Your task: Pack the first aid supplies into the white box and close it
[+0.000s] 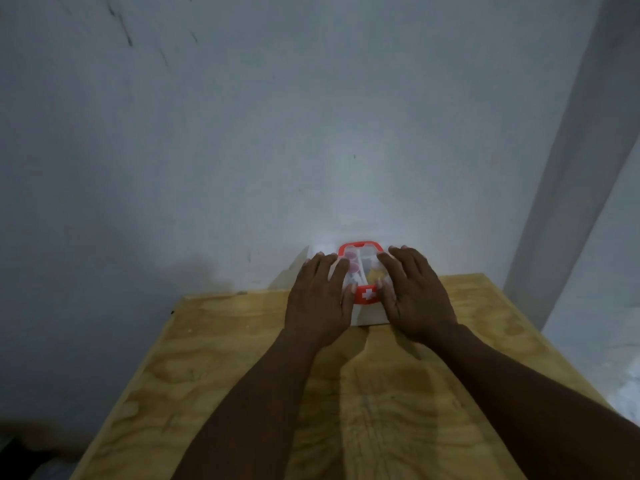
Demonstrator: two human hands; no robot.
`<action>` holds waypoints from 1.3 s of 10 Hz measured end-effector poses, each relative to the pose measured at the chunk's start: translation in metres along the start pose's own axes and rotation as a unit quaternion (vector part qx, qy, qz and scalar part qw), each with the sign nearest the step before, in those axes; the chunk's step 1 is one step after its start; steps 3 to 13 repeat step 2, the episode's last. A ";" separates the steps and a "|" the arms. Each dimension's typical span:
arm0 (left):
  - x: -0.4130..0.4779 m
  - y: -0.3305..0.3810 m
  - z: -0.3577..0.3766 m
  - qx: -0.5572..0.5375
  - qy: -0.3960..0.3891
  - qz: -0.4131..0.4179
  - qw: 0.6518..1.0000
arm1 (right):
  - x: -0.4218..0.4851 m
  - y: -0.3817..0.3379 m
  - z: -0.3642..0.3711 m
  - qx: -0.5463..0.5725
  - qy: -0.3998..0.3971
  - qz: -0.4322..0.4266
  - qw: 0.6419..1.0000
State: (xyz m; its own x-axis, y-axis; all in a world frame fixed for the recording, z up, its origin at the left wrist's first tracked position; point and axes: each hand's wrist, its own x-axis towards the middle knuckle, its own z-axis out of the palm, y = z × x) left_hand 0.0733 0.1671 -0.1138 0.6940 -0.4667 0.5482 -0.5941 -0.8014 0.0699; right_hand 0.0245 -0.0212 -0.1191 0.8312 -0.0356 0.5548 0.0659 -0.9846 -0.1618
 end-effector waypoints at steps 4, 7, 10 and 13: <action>0.047 0.012 -0.093 0.026 -0.273 -0.039 0.961 | 0.053 -0.022 -0.087 -0.077 -0.292 0.031 0.953; 0.047 0.012 -0.093 0.026 -0.273 -0.039 0.961 | 0.053 -0.022 -0.087 -0.077 -0.292 0.031 0.953; 0.047 0.012 -0.093 0.026 -0.273 -0.039 0.961 | 0.053 -0.022 -0.087 -0.077 -0.292 0.031 0.953; 0.047 0.012 -0.093 0.026 -0.273 -0.039 0.961 | 0.053 -0.022 -0.087 -0.077 -0.292 0.031 0.953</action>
